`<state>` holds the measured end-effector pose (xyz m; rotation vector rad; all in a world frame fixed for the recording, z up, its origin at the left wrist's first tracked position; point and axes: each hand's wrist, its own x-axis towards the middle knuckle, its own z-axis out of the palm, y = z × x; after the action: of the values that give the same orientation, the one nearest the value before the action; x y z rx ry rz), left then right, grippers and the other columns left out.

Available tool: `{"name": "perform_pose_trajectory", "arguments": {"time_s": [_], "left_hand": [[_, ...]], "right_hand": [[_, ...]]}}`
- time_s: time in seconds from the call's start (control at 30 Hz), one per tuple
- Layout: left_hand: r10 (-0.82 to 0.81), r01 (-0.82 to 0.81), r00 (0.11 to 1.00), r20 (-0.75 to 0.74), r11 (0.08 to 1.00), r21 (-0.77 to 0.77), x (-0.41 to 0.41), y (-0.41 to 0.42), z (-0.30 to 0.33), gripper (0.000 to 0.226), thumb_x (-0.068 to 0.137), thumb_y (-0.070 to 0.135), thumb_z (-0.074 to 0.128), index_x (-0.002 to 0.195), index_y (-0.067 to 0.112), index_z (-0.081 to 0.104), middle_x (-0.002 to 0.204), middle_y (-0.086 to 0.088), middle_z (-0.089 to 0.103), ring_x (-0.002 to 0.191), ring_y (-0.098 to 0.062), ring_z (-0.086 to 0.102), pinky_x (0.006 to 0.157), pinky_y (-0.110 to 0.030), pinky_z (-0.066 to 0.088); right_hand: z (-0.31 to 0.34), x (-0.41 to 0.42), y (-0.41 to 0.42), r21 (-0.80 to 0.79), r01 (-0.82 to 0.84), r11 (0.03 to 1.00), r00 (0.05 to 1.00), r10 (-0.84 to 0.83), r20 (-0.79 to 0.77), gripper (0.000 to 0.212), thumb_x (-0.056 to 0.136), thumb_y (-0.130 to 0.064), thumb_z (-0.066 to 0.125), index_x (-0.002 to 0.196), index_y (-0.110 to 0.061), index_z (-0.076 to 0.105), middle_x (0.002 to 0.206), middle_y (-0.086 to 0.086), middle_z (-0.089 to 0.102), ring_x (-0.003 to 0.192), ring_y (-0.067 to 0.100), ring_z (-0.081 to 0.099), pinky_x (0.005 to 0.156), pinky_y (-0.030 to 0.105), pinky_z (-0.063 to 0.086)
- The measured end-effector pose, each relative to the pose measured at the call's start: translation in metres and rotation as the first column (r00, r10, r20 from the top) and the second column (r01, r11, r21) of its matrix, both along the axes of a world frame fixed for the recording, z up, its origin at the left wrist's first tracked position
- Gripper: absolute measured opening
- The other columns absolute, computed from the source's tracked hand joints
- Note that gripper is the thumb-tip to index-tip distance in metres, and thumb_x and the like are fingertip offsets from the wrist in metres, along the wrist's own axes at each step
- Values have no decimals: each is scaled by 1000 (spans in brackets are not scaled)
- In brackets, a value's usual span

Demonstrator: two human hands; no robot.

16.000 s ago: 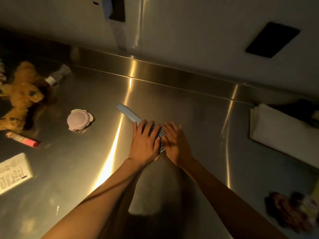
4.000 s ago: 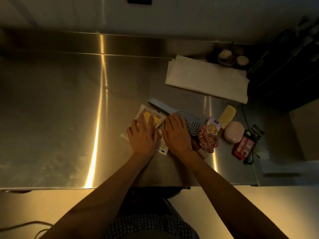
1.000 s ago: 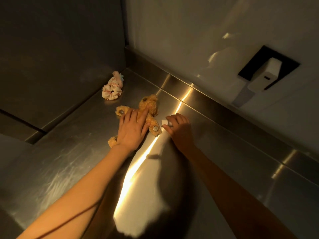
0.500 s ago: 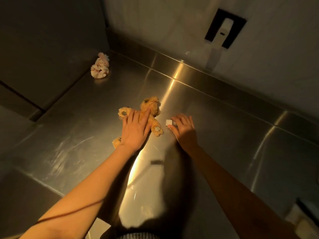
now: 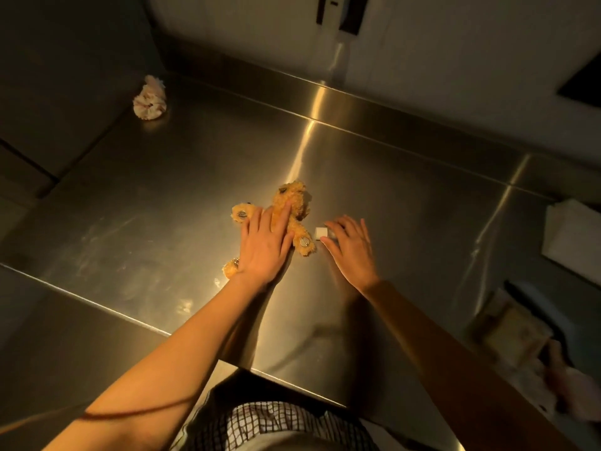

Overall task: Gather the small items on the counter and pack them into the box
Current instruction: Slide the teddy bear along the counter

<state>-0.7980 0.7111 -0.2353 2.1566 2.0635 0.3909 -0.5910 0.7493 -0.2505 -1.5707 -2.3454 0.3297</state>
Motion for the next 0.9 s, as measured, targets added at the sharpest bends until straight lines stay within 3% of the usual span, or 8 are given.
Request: {"name": "perform_pose_trajectory", "arguments": {"time_s": [0.47, 0.73, 0.83, 0.9], "left_hand": [[-69, 71, 995, 73, 997, -37, 176, -58, -3, 57, 102, 49, 26, 152, 32, 6, 153, -11, 27, 140, -36, 22, 114, -49, 17], [-150, 153, 987, 57, 987, -49, 268, -71, -3, 58, 98, 49, 21, 151, 26, 18, 151, -15, 31, 138, -41, 26, 112, -54, 23], [-193, 196, 979, 67, 980, -41, 298, -75, -3, 57, 98, 48, 23, 151, 26, 16, 149, -16, 33, 136, -42, 28, 110, -54, 24], [-217, 220, 974, 63, 974, -49, 316, -77, -4, 57, 99, 48, 22, 152, 28, 13, 150, -16, 32, 137, -41, 27, 111, -53, 22]], "right_hand": [[15, 178, -62, -37, 49, 998, 990, -44, 136, 35, 96, -34, 50, 127, -18, 56, 131, 9, 51, 127, 25, 42, 115, 45, 9], [25, 273, -86, 24, 68, 997, 979, -72, 190, 30, 94, -34, 52, 114, -16, 64, 119, 10, 58, 117, 28, 48, 108, 45, 21], [25, 298, -93, 13, 90, 996, 972, -90, 218, 35, 94, -39, 39, 114, -22, 62, 117, 6, 59, 117, 25, 47, 106, 41, 20], [23, 311, -96, -5, 123, 992, 971, -120, 207, 30, 94, -37, 46, 116, -22, 61, 120, 6, 57, 123, 25, 43, 108, 42, 13]]}}
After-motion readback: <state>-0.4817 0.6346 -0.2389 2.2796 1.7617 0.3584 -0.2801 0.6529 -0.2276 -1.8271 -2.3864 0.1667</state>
